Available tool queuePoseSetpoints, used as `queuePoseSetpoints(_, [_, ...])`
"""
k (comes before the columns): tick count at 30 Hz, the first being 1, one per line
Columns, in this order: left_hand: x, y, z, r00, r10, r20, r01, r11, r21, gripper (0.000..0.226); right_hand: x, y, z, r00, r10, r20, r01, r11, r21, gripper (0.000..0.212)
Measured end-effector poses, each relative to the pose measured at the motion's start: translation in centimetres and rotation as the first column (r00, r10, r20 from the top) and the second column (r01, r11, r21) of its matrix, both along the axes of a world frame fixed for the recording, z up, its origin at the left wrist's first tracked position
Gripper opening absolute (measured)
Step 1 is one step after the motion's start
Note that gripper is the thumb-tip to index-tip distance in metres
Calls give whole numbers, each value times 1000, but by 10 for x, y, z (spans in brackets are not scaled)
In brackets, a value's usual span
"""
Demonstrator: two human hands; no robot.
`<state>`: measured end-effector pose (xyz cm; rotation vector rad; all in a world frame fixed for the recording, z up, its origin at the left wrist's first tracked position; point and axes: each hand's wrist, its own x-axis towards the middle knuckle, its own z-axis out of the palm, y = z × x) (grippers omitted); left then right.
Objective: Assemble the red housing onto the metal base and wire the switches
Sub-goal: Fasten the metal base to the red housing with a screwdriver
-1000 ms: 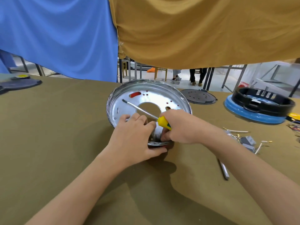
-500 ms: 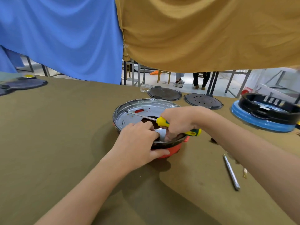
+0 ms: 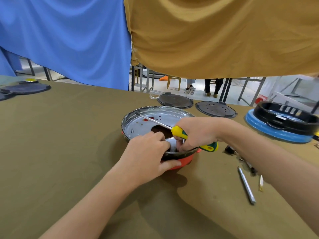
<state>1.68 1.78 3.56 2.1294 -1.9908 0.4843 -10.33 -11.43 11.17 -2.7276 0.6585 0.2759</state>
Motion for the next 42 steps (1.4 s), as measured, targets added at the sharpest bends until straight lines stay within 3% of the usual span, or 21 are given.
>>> queuePoseSetpoints(5, [-1,3,-1,1000,-11,-20,11,1000,-28,70,2,-3,0,1000,11,13,-11,1000,-9,6])
queuePoseSetpoints(10, [-3,3,-3,1000,8,-9,-9,998,-69,67,-3,-8,5,998,-15,69,2,981,196,31])
queuePoseSetpoints(13, [-4,3,-6,1000,17,4,-17,997,-80,63,-3,-8,4,998,-24,51,10,966,259,28])
queuePoseSetpoints(22, [-5,4,-6,999,-15,-45,8,991,-136,49,1,-10,-2,997,5,71,-15,990,139,30])
queuePoseSetpoints(27, [-5,6,-6,997,-51,-56,40,983,-177,45,3,-10,0,999,-9,41,2,984,177,33])
queuePoseSetpoints(31, [-4,6,-6,997,-48,-66,35,984,-174,49,6,-8,1,1000,8,16,-10,994,107,25])
queuePoseSetpoints(39, [-1,7,-6,987,-138,-85,116,968,-225,43,5,-1,1,999,48,3,-47,999,-23,32])
queuePoseSetpoints(42, [0,9,-5,982,-174,-73,154,962,-227,35,3,-3,2,999,23,31,-23,1000,10,28])
